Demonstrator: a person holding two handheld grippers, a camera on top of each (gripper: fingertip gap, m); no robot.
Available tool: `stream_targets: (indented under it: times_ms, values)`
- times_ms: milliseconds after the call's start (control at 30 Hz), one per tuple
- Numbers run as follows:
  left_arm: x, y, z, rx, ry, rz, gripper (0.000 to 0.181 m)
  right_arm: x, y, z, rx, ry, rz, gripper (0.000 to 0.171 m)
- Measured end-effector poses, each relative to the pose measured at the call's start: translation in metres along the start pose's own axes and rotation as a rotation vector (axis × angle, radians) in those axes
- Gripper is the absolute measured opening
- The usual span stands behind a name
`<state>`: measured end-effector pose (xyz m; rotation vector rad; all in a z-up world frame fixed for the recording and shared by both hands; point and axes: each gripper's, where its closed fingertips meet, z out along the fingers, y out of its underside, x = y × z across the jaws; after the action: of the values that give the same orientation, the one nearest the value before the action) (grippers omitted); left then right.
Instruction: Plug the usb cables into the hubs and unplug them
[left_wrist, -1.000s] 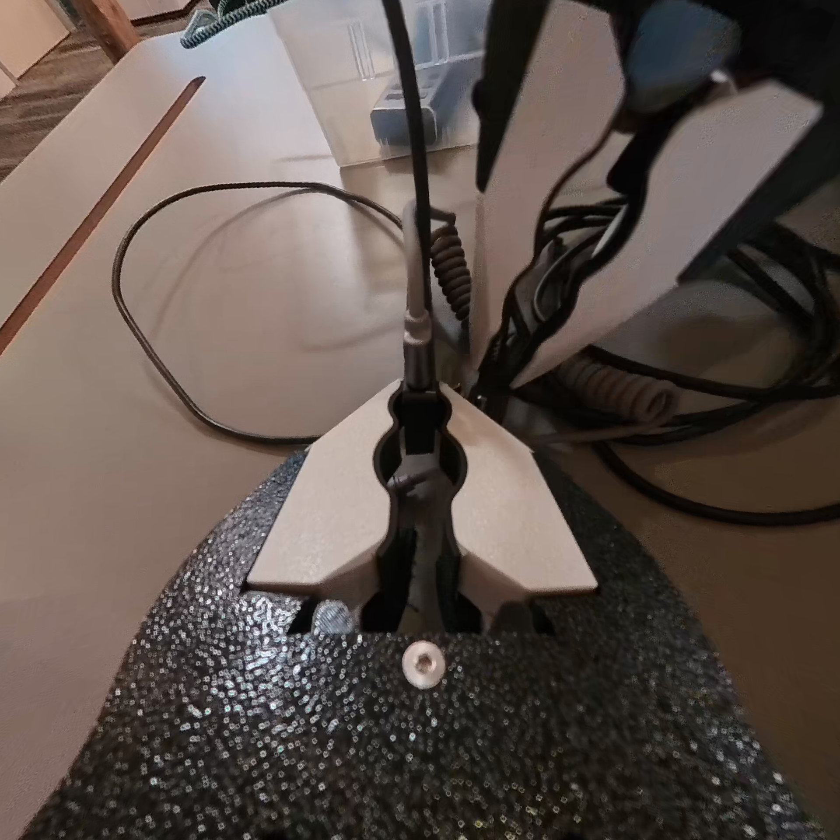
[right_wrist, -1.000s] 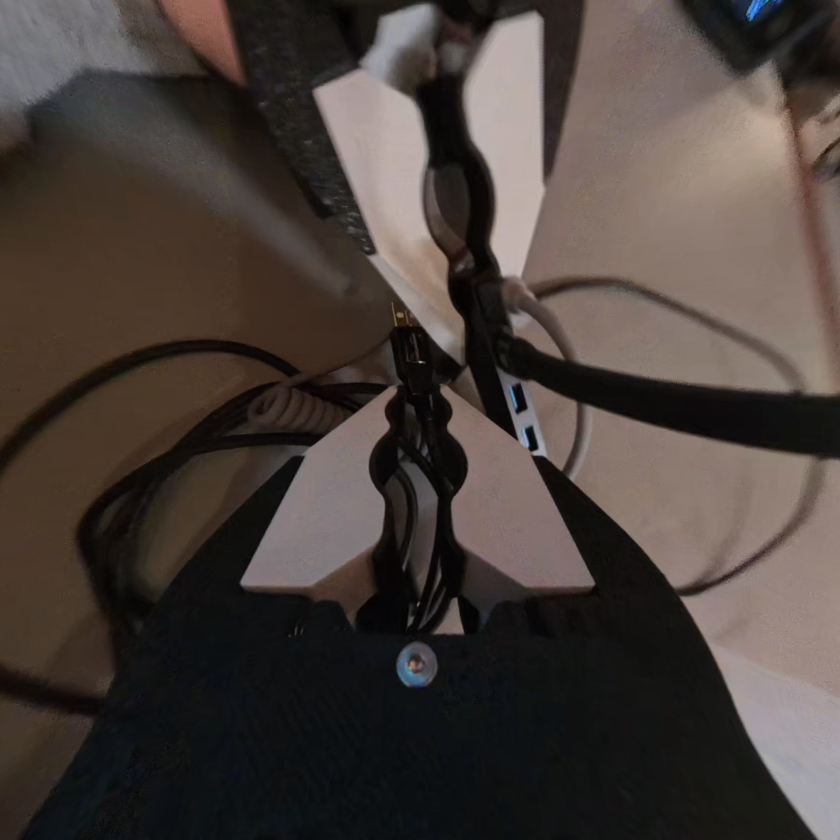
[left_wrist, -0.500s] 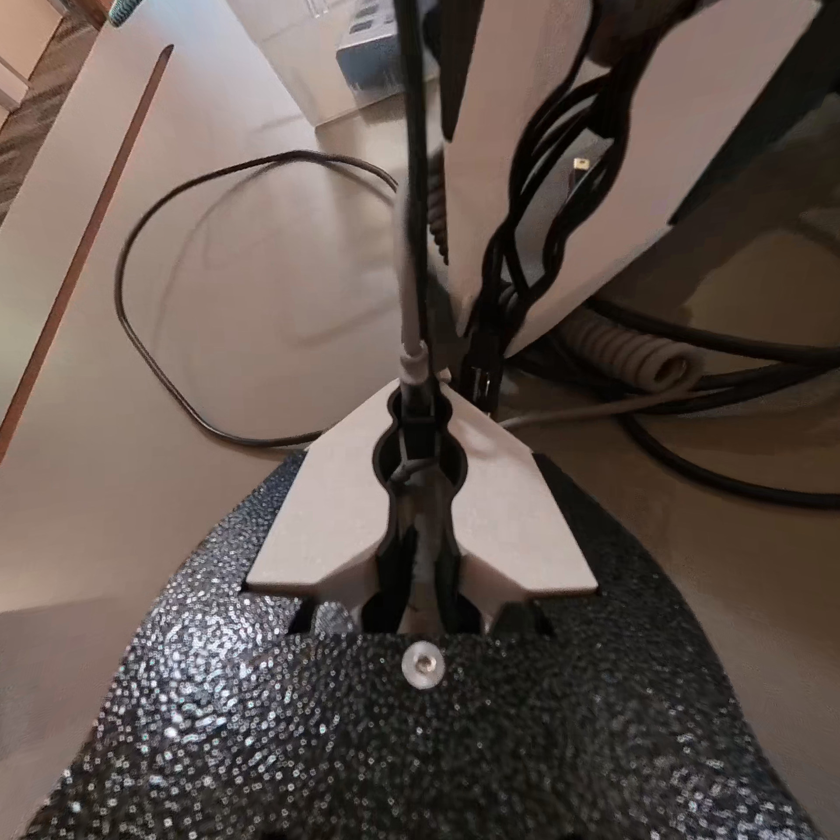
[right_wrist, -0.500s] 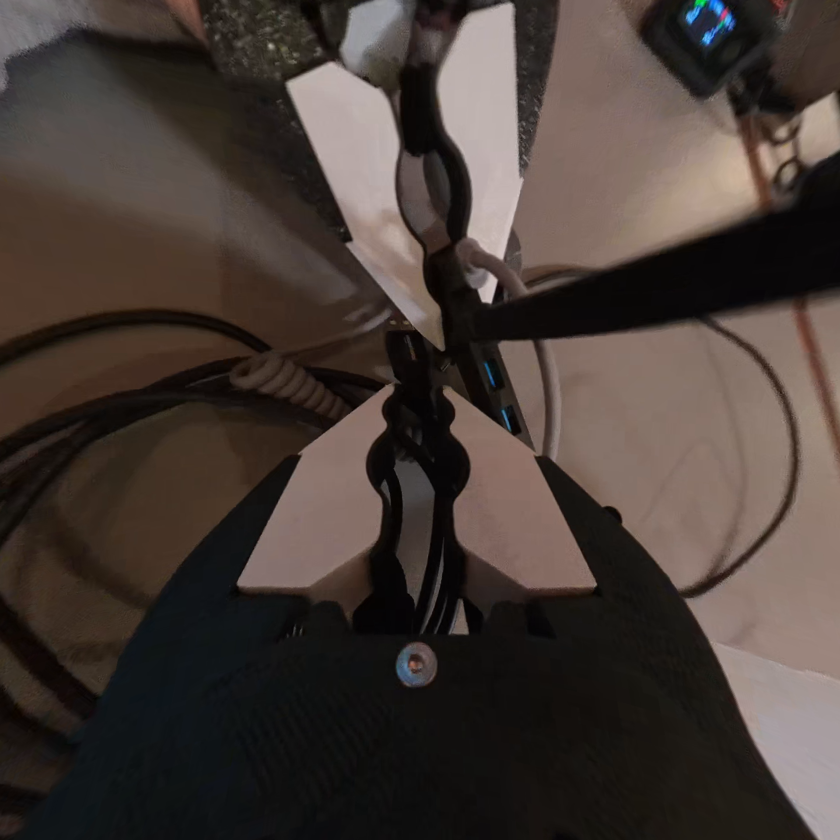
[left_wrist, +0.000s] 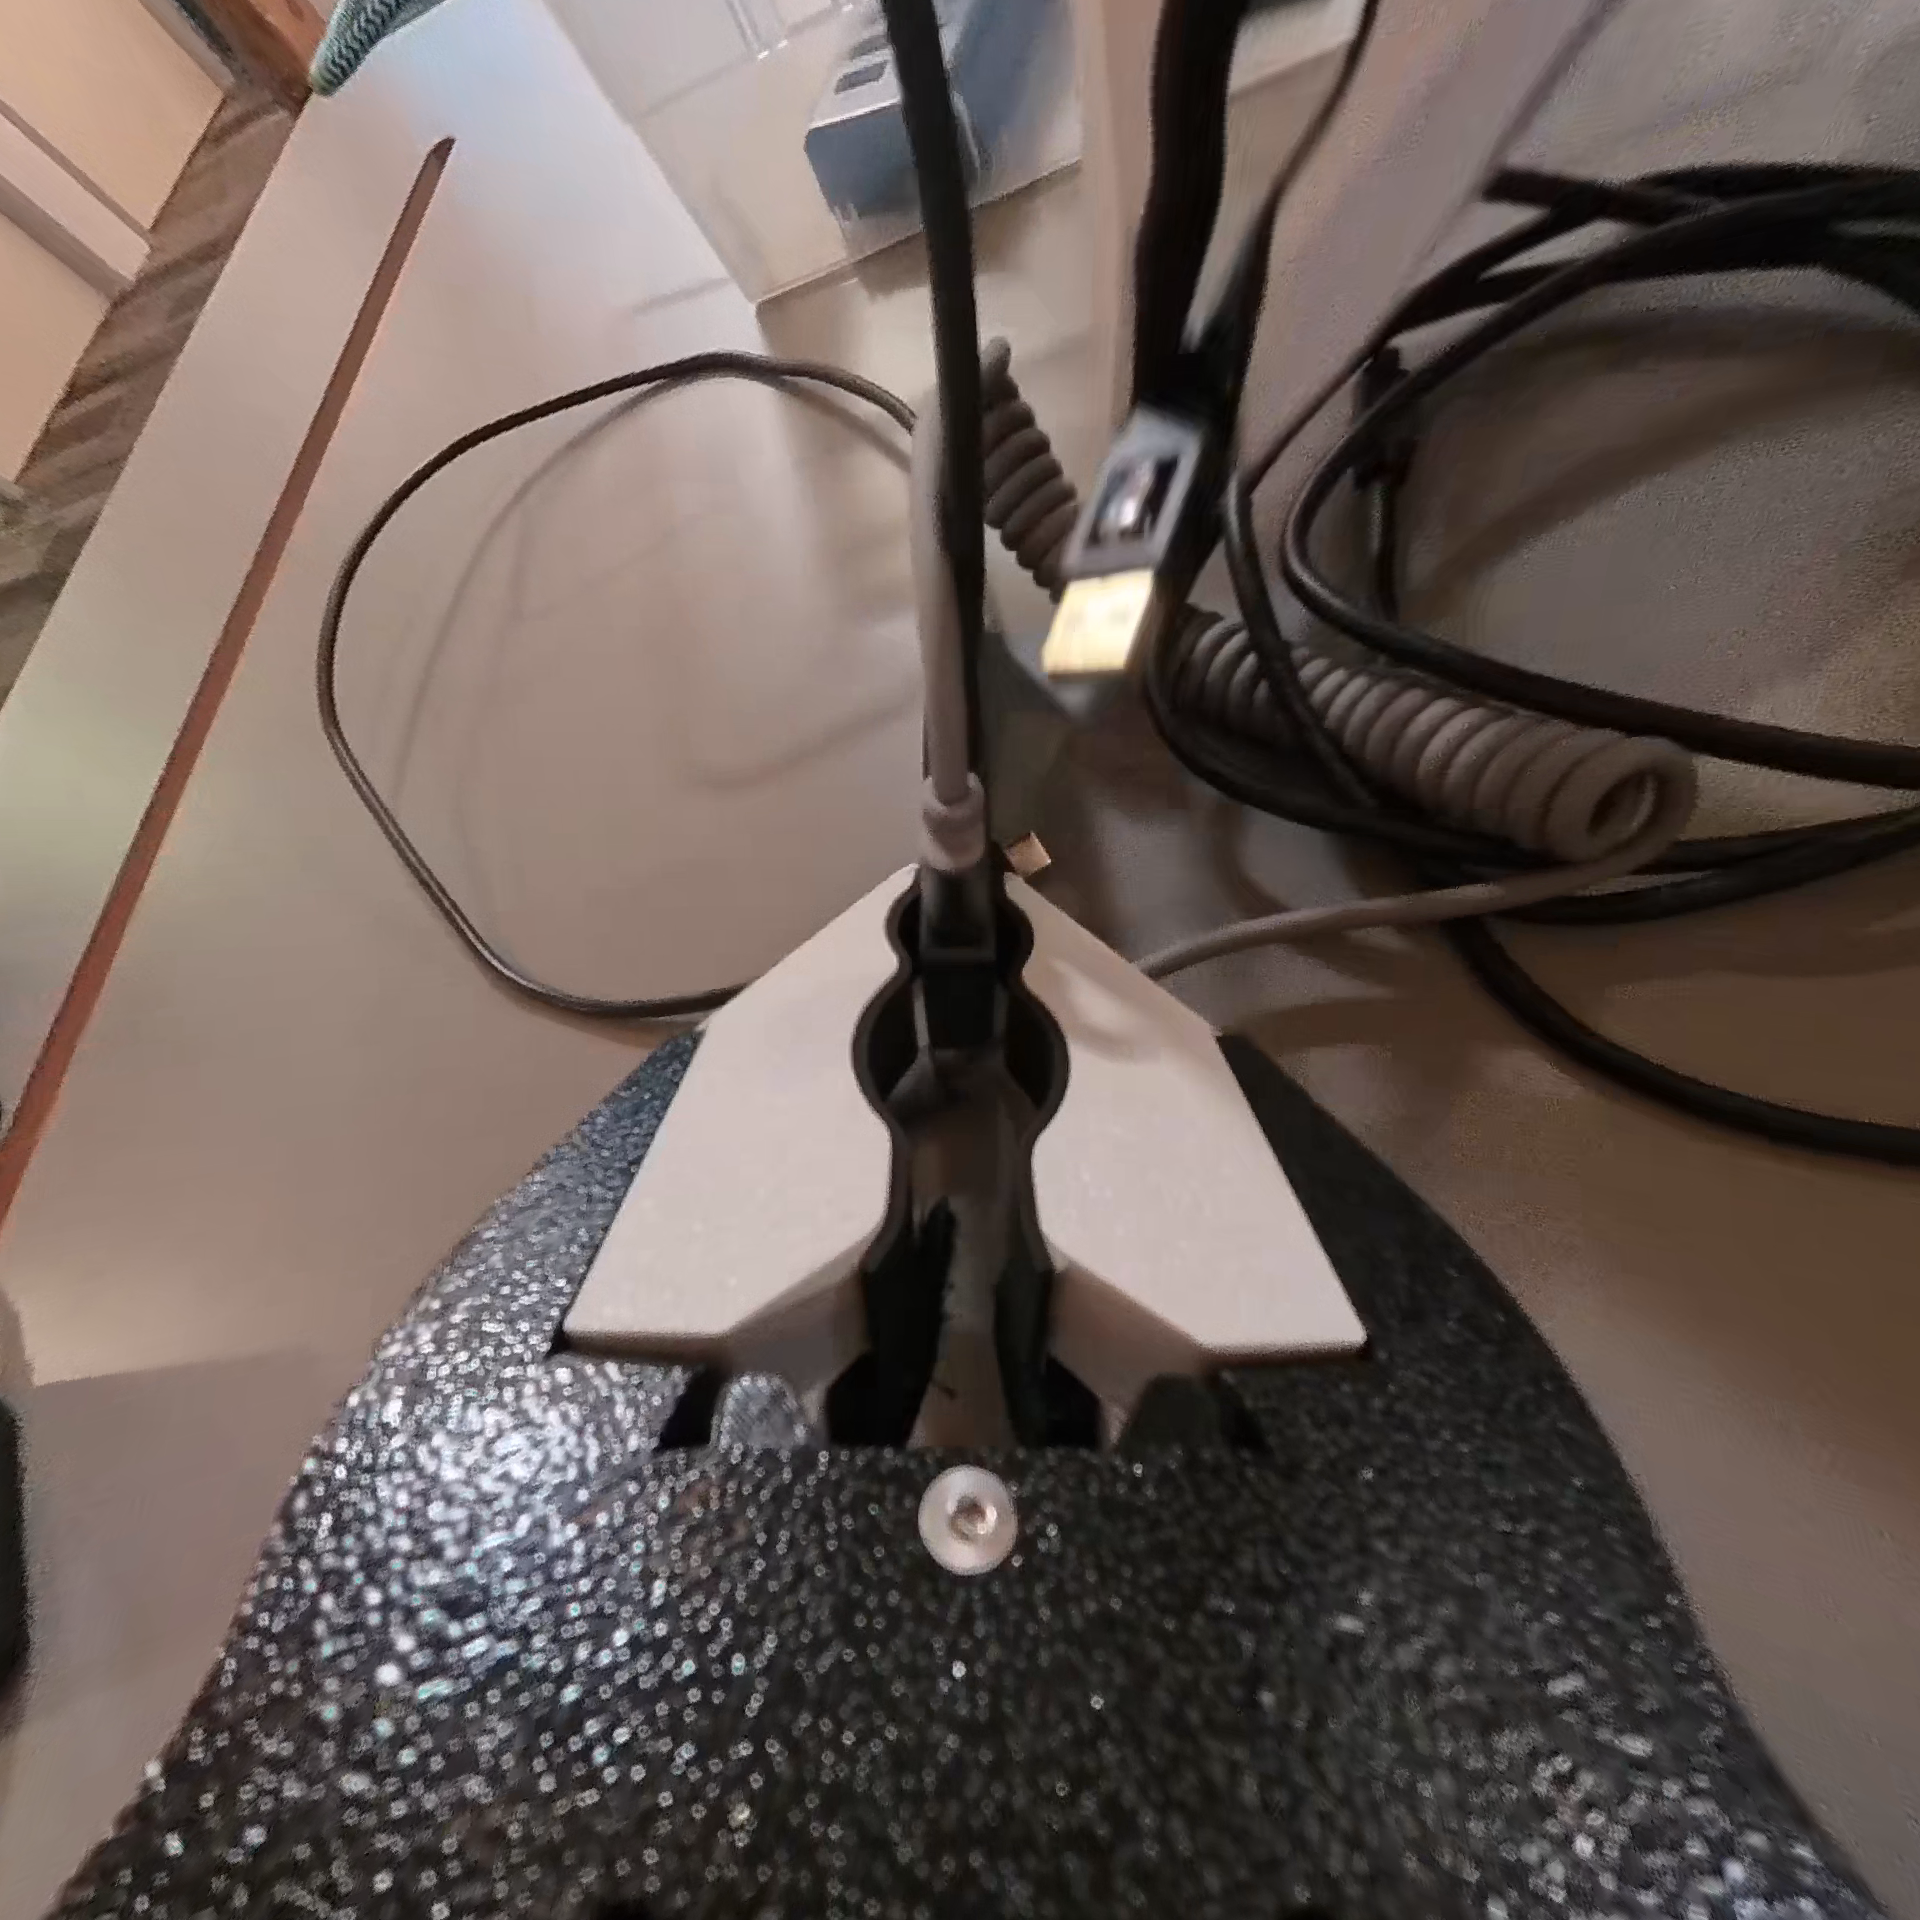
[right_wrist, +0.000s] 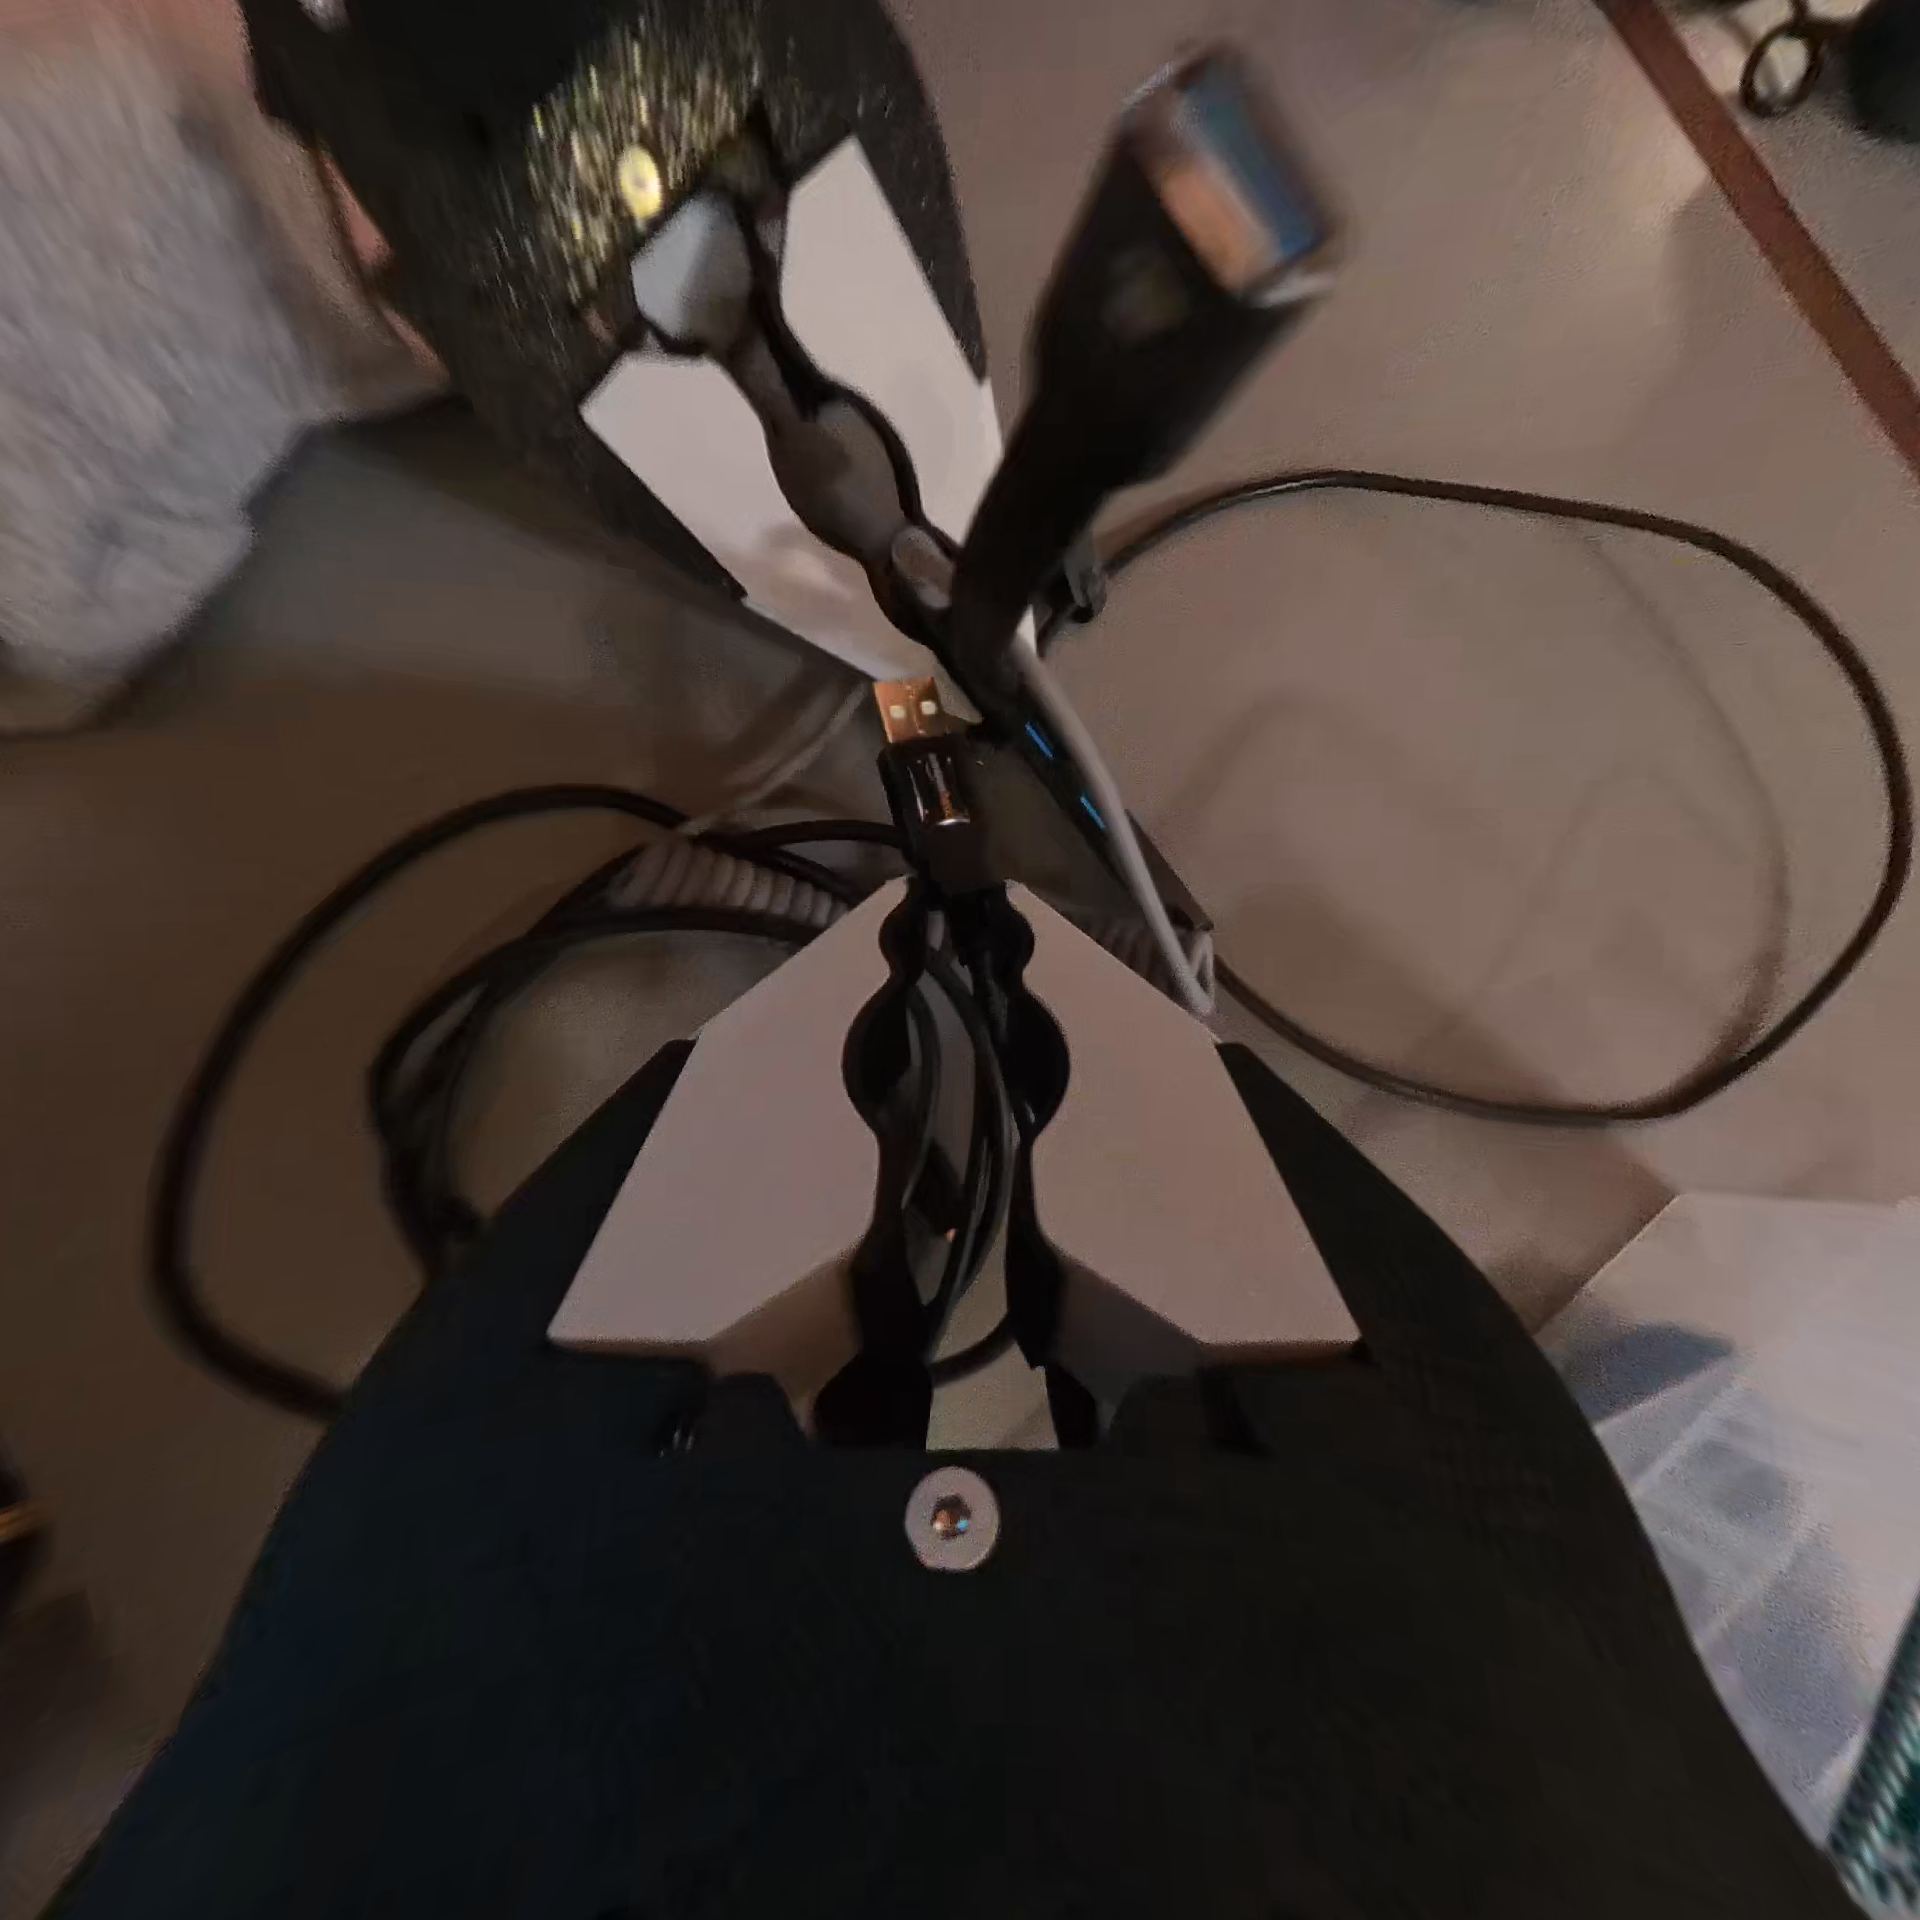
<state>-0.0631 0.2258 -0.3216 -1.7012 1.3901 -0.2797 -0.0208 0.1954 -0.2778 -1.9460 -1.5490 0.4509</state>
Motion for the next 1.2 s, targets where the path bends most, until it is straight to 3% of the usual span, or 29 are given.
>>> stream_targets:
  times_ms: [133, 333, 500, 633, 933, 1200]
  values:
    - [-0.004, -0.001, 0.002, -0.032, -0.075, 0.090, 0.008, 0.004, -0.007, -0.038, -0.003, -0.046, 0.079, 0.010]
    - [-0.016, -0.003, 0.004, -0.169, -0.306, 0.417, 0.008, 0.054, -0.003, -0.086, -0.041, 0.126, 0.105, 0.010]
    - [-0.016, -0.012, 0.009, -0.273, -0.436, 0.661, 0.008, 0.042, 0.012, -0.053, -0.205, 0.146, -0.055, 0.010]
    - [-0.013, -0.017, 0.011, -0.335, -0.472, 0.718, 0.009, 0.033, 0.028, -0.027, -0.362, 0.156, -0.106, 0.010]
    - [-0.004, -0.025, 0.016, -0.419, -0.528, 0.894, 0.009, 0.029, 0.063, -0.005, -0.537, 0.016, 0.158, 0.010]
    - [0.001, -0.025, 0.017, -0.553, -0.588, 0.935, 0.009, 0.028, 0.070, -0.001, -0.450, -0.054, 0.376, 0.011]
